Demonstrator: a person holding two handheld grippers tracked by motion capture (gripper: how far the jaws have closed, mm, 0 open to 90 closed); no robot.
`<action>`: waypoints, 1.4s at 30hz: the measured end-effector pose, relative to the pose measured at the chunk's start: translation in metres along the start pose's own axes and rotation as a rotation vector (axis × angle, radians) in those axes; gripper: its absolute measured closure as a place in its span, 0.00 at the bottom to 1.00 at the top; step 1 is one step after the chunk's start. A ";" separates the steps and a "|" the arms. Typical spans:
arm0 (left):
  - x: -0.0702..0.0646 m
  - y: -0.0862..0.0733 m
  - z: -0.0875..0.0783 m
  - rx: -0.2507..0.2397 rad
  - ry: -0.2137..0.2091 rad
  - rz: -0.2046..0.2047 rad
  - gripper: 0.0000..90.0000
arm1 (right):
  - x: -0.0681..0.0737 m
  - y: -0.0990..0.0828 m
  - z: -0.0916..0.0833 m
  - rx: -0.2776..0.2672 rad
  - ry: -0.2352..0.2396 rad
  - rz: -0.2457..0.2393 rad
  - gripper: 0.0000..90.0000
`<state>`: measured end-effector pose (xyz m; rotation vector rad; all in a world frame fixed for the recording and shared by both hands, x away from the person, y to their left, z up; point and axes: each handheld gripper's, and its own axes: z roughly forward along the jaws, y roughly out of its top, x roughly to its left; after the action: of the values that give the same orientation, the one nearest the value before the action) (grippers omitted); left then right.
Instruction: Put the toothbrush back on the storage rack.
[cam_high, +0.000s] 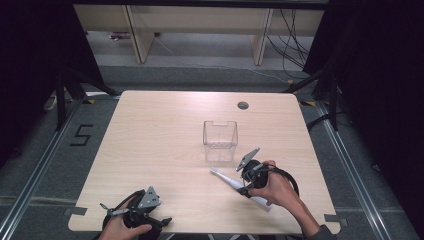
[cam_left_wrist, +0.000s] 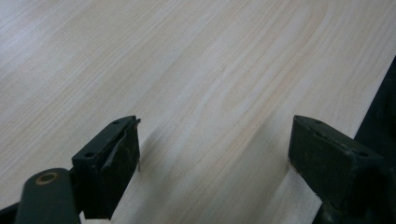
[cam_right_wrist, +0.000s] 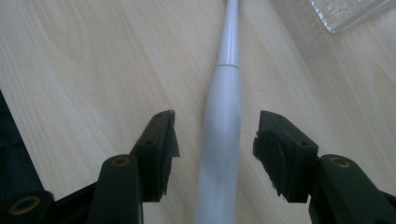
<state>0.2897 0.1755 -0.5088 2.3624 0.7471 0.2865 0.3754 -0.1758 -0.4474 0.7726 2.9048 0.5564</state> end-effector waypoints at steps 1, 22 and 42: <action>0.000 0.000 0.000 0.000 0.001 0.000 0.18 | 0.000 0.001 0.002 0.010 0.003 0.003 0.53; 0.000 0.000 0.000 -0.001 0.000 -0.002 0.18 | -0.011 0.011 0.026 0.114 0.033 0.008 0.63; -0.001 0.000 0.000 -0.010 0.004 0.001 0.18 | -0.012 0.022 0.036 0.237 0.022 -0.012 0.71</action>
<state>0.2887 0.1753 -0.5088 2.3541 0.7441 0.2943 0.4024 -0.1520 -0.4731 0.7785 3.0301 0.2217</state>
